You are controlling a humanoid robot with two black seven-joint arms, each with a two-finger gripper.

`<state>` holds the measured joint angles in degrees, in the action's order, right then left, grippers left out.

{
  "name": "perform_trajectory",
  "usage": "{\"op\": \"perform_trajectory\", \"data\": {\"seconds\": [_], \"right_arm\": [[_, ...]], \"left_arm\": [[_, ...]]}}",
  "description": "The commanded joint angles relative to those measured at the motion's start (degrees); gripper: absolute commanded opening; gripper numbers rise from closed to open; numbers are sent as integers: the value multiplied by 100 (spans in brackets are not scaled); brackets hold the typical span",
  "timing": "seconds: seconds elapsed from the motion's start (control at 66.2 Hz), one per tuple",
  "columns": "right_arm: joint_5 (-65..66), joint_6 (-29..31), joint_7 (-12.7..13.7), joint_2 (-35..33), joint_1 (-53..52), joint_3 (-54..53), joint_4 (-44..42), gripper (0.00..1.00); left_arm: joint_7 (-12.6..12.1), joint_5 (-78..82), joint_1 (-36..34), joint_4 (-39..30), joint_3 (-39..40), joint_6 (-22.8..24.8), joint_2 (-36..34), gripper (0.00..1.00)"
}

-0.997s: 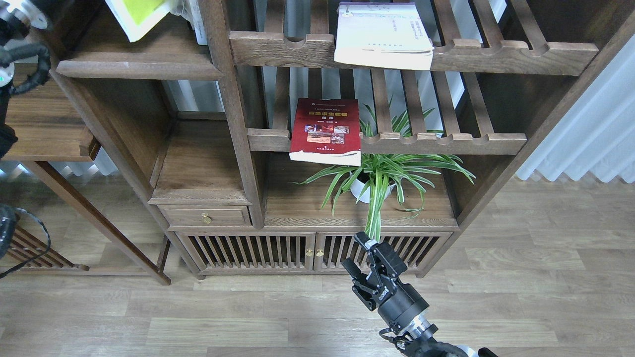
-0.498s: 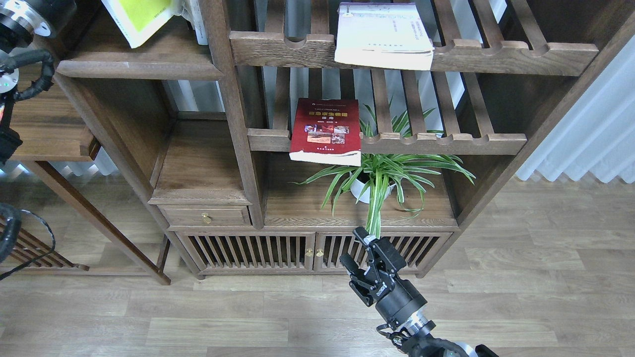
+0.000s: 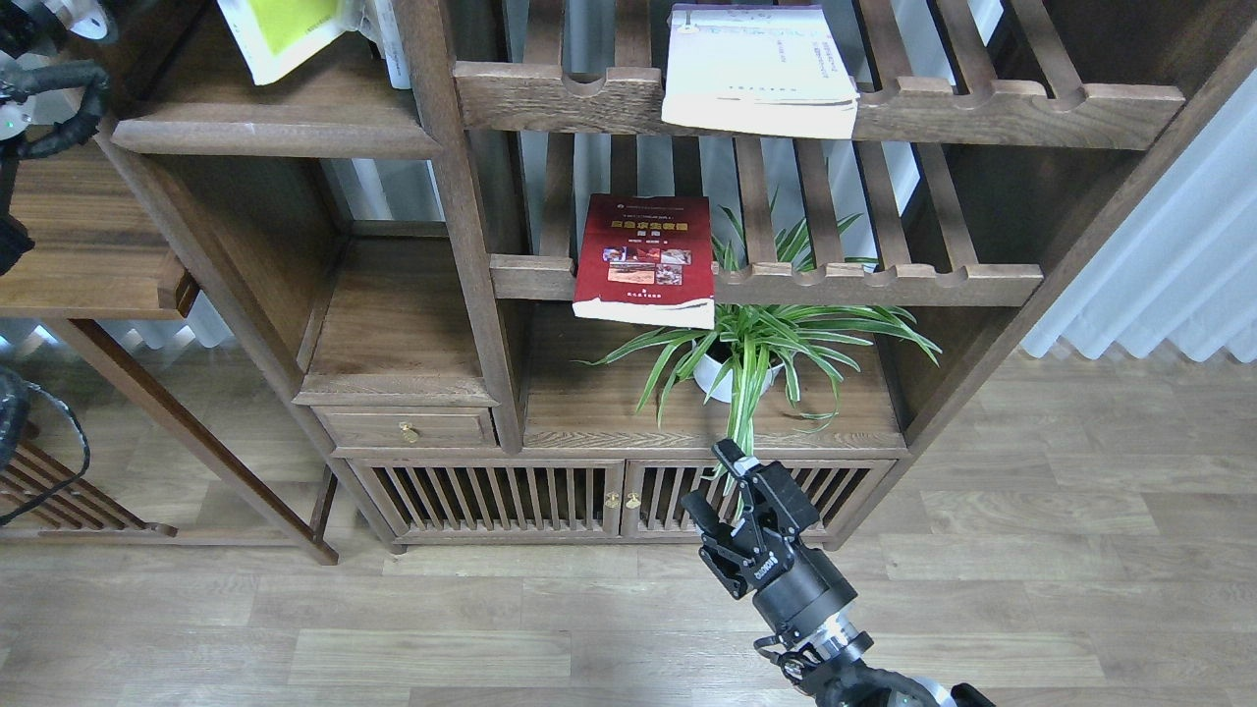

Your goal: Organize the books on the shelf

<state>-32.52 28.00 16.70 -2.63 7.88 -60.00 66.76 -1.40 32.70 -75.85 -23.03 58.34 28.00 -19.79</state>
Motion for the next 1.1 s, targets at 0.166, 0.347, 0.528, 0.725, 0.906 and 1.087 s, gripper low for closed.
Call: {"op": "perform_trajectory", "data": {"seconds": [0.166, 0.347, 0.528, 0.725, 0.906, 1.087], "right_arm": [[-26, 0, 0, 8, 196, -108, 206, 98], [-53, 0, -9, 8, 214, -143, 276, 98], [-70, 0, -9, 0, 469, -284, 408, 98], [-79, 0, -9, 0, 723, -495, 469, 98], [-88, 0, -9, 0, 978, -592, 469, 98], [-97, 0, -9, -18, 1163, -592, 478, 98]], "left_arm": [[210, 0, 26, -61, 46, 0, -25, 2], [210, 9, 44, 0, 98, 0, 36, 1], [193, 0, 0, 79, 72, 0, 19, 2], [193, 0, -9, 88, 37, 0, -43, 2], [193, -9, 35, 123, 63, 0, -210, 2], [193, -9, 70, 132, 37, 0, -210, 2]]}}
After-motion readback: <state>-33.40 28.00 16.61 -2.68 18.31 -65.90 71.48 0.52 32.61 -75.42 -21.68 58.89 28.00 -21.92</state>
